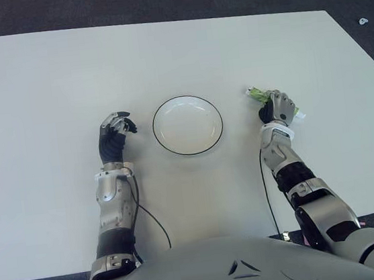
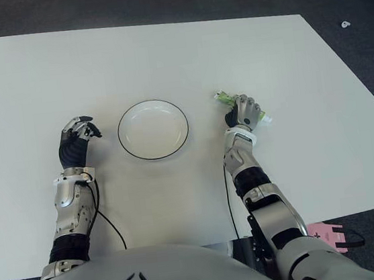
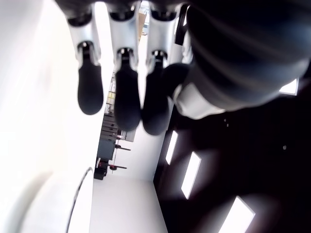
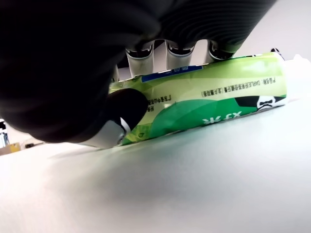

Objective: Put the toothpaste on the table into the plate.

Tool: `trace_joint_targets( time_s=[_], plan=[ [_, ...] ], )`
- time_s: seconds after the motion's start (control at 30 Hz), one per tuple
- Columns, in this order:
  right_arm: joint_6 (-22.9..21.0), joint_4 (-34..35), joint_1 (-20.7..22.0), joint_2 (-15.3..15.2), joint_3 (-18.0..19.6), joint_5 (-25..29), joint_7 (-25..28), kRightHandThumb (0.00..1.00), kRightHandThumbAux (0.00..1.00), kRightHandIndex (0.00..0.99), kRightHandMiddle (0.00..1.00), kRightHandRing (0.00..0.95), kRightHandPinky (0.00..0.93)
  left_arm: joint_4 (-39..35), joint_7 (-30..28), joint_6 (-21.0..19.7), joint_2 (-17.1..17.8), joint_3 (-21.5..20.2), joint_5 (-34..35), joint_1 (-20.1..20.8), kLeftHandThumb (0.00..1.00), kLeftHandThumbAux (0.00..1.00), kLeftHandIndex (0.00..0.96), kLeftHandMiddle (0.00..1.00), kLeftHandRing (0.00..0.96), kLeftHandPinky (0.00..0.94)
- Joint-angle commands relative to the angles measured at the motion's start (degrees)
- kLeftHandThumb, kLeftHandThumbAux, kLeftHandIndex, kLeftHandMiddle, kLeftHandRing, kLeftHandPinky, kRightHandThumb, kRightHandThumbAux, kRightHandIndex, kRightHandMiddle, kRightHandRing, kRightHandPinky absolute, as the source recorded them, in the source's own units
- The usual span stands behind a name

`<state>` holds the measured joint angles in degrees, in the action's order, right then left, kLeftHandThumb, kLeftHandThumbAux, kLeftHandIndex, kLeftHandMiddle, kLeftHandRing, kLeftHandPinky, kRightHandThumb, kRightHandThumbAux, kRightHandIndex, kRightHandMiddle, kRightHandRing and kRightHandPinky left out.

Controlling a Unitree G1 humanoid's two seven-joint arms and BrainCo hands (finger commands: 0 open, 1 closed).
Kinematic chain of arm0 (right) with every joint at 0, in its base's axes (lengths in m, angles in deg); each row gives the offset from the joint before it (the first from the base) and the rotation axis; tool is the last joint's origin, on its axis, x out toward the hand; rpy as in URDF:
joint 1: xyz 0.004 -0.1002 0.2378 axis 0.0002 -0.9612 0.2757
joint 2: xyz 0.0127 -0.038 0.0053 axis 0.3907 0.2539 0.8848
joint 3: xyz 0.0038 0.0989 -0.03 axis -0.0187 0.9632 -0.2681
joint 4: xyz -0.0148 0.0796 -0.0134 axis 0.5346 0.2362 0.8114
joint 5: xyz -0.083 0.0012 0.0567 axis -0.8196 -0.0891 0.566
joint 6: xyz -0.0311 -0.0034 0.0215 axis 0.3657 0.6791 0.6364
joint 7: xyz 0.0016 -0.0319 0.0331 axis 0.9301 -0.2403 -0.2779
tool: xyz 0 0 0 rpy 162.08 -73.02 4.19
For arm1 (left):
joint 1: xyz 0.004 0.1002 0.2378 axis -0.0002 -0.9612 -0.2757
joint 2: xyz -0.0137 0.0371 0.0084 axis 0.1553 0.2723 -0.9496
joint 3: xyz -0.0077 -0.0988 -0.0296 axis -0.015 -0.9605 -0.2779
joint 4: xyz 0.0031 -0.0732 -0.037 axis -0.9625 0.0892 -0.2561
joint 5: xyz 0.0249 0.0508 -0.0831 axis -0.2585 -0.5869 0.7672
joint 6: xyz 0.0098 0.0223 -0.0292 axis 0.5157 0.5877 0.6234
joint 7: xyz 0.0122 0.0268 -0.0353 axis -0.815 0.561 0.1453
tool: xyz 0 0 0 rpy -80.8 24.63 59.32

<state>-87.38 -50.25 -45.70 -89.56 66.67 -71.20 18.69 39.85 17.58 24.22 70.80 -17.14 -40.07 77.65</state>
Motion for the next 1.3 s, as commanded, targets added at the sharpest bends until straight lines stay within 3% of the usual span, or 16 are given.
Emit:
trace_joint_targets(
  time_s=[0.03, 0.6, 1.3],
  plan=[
    [-1.51, -2.39, -8.24, 3.15, -0.06, 4.15, 3.58, 0.859, 0.666, 0.433, 0.588, 0.723, 0.721, 5.89, 2.02, -4.71, -0.85, -0.47, -0.84, -6.59, 0.705, 0.718, 0.438, 0.637, 0.614, 0.594],
    [-0.91, 0.39, -8.88, 2.99, 0.77, 4.93, 5.37, 0.851, 0.675, 0.414, 0.523, 0.729, 0.745, 4.57, 3.4, -7.35, -0.8, -0.56, -0.49, -6.52, 0.705, 0.718, 0.439, 0.645, 0.621, 0.594],
    [6.75, 9.76, -12.29, 3.95, 4.55, 5.46, -3.63, 0.851, 0.678, 0.402, 0.522, 0.777, 0.794, 4.23, 2.93, -8.65, -0.92, -0.81, 0.74, -6.3, 0.705, 0.719, 0.437, 0.629, 0.605, 0.58]
  ],
)
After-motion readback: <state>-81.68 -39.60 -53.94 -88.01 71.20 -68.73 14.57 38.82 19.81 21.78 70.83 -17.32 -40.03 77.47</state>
